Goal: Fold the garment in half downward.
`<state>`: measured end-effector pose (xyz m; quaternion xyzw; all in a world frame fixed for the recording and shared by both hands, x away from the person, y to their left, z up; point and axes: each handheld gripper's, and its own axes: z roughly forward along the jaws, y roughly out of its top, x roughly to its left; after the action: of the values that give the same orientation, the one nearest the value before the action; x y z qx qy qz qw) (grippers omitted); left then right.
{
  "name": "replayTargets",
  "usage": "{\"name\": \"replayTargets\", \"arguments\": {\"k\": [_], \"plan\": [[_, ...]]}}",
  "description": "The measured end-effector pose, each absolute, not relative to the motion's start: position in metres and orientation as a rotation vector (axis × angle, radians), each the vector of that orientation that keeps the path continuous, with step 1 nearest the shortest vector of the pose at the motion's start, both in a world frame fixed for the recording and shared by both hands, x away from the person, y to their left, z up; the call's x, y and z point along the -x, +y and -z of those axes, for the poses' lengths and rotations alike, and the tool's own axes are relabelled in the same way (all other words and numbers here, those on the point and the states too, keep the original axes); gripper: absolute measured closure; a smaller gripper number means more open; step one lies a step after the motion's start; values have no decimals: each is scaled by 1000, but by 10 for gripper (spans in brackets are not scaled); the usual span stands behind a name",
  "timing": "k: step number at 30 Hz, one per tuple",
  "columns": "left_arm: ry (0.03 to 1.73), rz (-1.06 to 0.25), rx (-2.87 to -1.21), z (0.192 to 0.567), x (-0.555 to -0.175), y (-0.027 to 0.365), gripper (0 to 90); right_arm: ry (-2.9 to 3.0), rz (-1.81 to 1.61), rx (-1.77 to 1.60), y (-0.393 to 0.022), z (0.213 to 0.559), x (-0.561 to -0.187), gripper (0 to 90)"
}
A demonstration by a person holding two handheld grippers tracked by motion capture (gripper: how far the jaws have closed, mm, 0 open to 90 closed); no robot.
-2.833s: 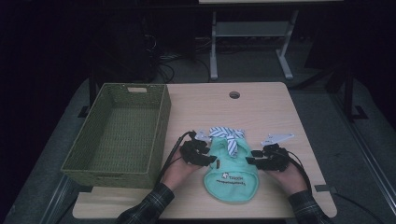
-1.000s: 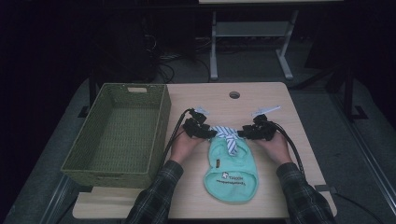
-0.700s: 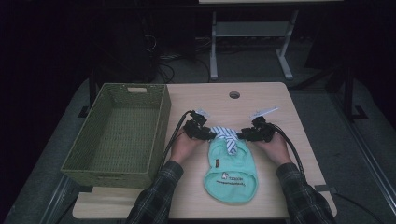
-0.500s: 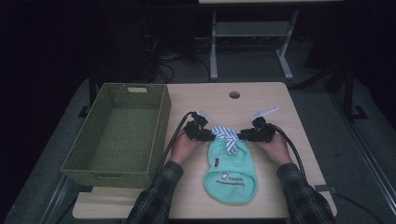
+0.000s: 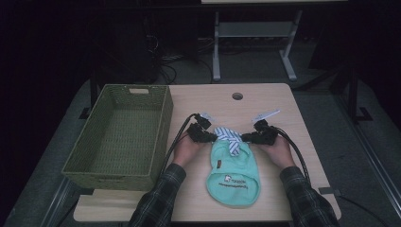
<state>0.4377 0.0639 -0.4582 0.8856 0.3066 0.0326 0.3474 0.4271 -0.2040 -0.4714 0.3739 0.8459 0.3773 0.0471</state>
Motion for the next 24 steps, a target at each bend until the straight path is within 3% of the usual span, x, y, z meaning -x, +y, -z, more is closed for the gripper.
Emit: {"name": "replayTargets", "arguments": {"k": [24], "plan": [[739,-221,-2155,397,-428,61,882,2404,-1257,-1127,-218,419,-424,868]]}}
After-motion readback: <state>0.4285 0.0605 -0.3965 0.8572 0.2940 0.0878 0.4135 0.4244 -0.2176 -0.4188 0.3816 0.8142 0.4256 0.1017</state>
